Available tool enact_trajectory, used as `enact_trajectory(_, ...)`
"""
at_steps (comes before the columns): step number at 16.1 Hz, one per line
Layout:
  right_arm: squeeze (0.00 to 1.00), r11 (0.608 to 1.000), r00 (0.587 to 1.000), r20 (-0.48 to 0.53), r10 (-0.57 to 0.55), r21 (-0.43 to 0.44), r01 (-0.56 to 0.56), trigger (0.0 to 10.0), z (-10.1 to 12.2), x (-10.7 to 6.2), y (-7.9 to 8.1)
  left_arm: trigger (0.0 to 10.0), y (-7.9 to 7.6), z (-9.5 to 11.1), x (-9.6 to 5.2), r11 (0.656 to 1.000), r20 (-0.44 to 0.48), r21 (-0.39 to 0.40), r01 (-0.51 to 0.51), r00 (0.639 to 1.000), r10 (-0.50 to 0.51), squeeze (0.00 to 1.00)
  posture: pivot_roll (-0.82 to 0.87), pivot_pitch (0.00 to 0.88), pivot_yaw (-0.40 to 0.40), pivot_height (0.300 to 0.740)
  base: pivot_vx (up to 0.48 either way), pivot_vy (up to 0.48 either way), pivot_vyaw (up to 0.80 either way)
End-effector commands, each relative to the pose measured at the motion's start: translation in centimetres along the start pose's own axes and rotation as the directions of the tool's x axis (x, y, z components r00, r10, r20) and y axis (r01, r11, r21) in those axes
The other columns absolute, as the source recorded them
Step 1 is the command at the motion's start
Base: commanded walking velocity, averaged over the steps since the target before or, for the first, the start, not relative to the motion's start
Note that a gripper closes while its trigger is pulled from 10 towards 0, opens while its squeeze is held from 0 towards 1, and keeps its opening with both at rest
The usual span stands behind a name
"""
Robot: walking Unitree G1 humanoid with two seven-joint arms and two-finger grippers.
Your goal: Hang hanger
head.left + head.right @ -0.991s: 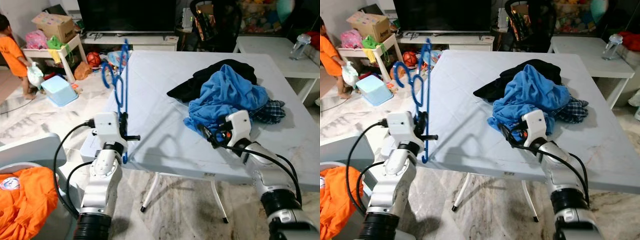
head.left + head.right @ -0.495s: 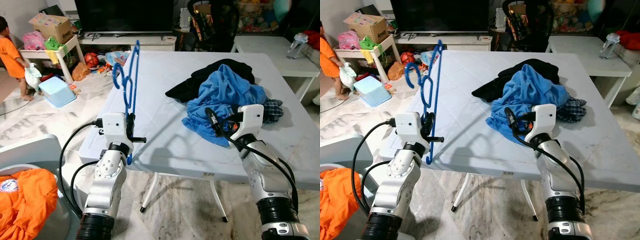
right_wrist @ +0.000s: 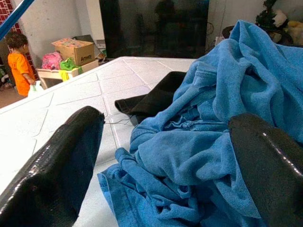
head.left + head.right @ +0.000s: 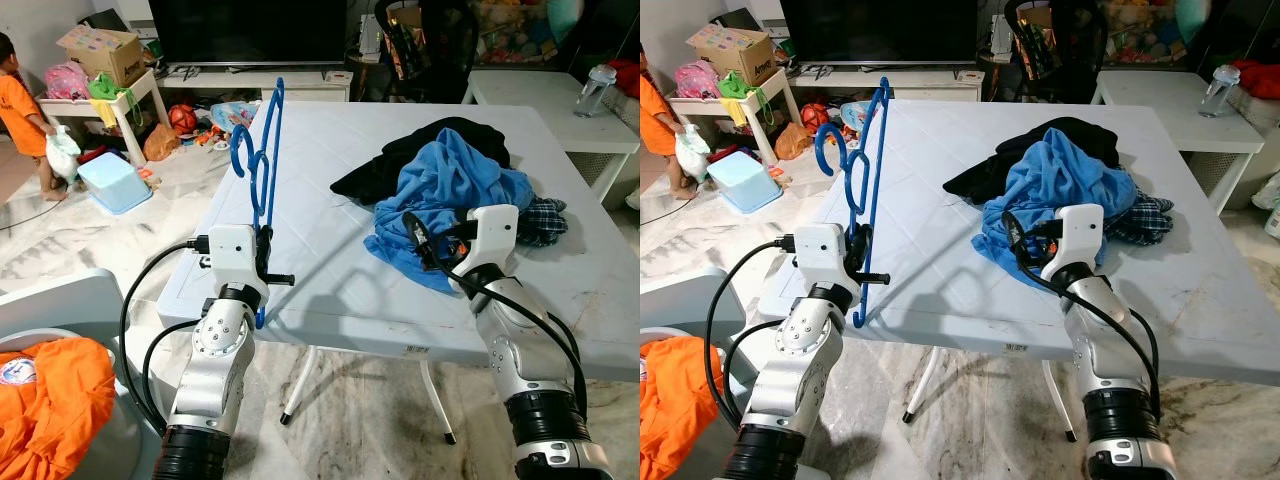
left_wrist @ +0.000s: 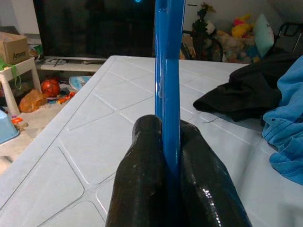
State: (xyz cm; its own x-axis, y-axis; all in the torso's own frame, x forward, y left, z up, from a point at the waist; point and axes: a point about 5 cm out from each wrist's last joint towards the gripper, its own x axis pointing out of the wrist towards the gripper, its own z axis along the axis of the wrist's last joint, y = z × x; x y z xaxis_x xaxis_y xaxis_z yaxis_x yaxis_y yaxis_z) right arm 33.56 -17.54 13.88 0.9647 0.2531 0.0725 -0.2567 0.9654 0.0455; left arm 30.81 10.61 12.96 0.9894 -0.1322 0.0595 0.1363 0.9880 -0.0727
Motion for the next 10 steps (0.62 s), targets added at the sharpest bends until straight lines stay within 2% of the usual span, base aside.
enact_trajectory(1,0.00,1.000,1.000,-0.002,0.012,0.002,-0.012,10.0,0.13,0.28,0.40,10.0,-0.05,-0.45,-0.03,1.000,-0.027,0.010,-0.002,1.000,0.003,0.00,-0.12,0.000,0.015,0.740,-0.255,0.000,0.00)
enact_trajectory(6,0.00,1.000,1.000,-0.008,0.021,0.011,-0.020,10.0,-0.01,0.23,0.50,10.0,0.15,-0.60,0.08,1.000,-0.033,0.018,-0.015,0.999,0.016,0.00,-0.13,0.000,0.017,0.740,-0.261,0.000,0.00)
enact_trajectory(10,0.00,1.000,1.000,-0.009,0.020,0.005,-0.020,10.0,0.20,0.34,0.11,10.0,-0.32,-0.60,0.10,1.000,-0.032,0.013,-0.007,0.999,0.007,0.00,-0.13,0.000,0.014,0.740,-0.268,0.000,0.00)
